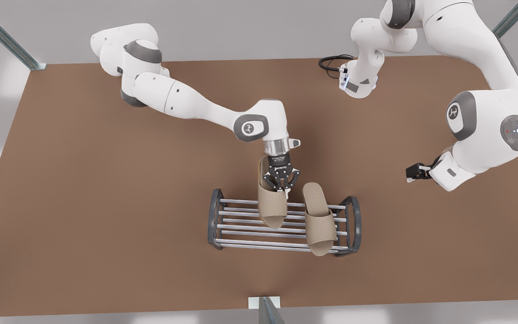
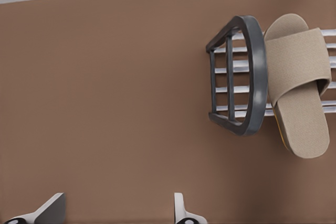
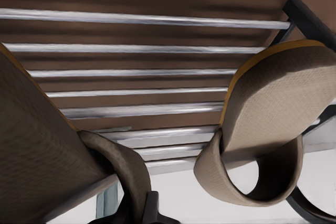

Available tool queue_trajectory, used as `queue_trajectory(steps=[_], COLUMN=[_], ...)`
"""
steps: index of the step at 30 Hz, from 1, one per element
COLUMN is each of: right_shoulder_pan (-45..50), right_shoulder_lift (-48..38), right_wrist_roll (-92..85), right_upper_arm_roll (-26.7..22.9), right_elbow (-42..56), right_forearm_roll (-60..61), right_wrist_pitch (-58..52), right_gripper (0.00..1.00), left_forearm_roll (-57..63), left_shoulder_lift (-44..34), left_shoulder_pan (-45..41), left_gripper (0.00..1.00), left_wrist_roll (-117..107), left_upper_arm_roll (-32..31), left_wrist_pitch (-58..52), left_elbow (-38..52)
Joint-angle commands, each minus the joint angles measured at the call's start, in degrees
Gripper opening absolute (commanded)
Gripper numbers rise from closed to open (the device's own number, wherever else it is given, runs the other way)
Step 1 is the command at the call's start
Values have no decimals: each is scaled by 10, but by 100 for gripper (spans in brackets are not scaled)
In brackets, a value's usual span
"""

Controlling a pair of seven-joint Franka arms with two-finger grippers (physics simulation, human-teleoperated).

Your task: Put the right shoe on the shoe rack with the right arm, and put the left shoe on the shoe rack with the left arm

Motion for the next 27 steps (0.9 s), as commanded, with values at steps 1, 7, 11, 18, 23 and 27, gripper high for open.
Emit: queue_trajectory(steps=[1,7,11,18,23,27], right_shoulder_pan=[1,-2,23,42,46,46], right_shoulder_lift=[0,-3,17,25,31,31], right_wrist_roll=[188,180,180,182,185,185], right_upper_arm_roll=[-4,0,-20,-98,-117,-117], right_elbow=[4,26,104,149,147,144], right_forearm_roll=[0,1,-1,-1,-1,-1], right_wrist_pitch=[25,42,87,142,161,161], right_gripper=[21,21,21,21,100,100], left_forearm_roll=[0,0,0,0,0,0], left_shoulder_lift=[-1,-1,-2,-1,1,1], left_shoulder_pan=[0,-1,-5,-9,-9,-13], left_gripper=[100,100,100,100,100,100], left_wrist_roll=[64,64,64,64,64,64], left_upper_arm_roll=[0,1,3,3,4,4], left_wrist_pitch=[-1,-3,-5,-6,-6,-9], left_elbow=[1,0,1,1,1,1])
